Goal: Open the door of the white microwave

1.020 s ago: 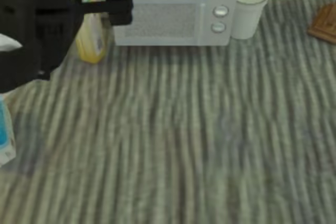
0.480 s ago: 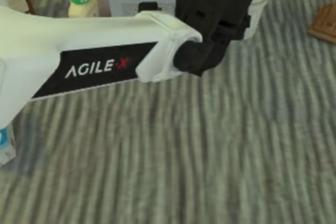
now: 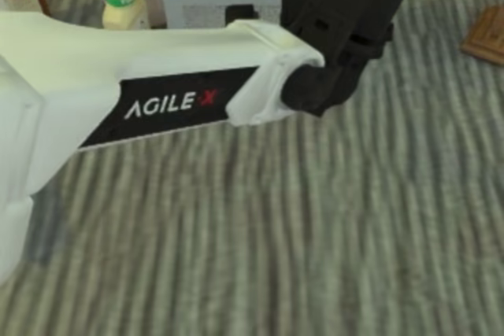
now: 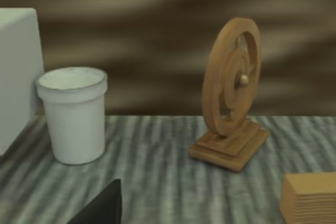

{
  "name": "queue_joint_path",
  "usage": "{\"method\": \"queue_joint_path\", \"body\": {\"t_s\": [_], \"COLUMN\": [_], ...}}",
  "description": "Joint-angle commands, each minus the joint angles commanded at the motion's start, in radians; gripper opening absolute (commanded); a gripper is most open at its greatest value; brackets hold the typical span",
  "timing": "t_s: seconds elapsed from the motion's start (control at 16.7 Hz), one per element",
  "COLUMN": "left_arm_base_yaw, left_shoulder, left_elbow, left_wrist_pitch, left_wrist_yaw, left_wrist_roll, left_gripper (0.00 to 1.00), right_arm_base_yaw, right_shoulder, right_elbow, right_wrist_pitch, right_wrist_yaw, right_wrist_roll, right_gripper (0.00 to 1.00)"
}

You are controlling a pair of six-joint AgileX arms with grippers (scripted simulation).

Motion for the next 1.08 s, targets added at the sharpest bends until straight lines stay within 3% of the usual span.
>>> {"method": "queue_joint_path", "body": {"t_s": [0.54, 0.78, 1.08], "left_arm_base_yaw": [0.098, 0.104, 0.104], "left_shoulder": [0.223, 0.232, 0.232], "left_elbow": [0.215, 0.224, 0.224], "left_wrist_pitch": [0.057, 0.060, 0.060], "left_wrist_yaw": [0.086, 0.091, 0.091], "left_wrist_roll": [0.074, 0.078, 0.078], "left_gripper": [1.00, 1.00, 0.62], "right_arm_base_yaw": [0.000, 0.000, 0.000], "right_shoulder": [0.000, 0.000, 0.000], "right_elbow": [0.000, 0.000, 0.000], "right_wrist_pitch": [0.000, 0.000, 0.000], "right_wrist_yaw": [0.000, 0.000, 0.000], "right_wrist_roll": [0.000, 0.000, 0.000], "right_gripper": [1.00, 1.00, 1.00]}}
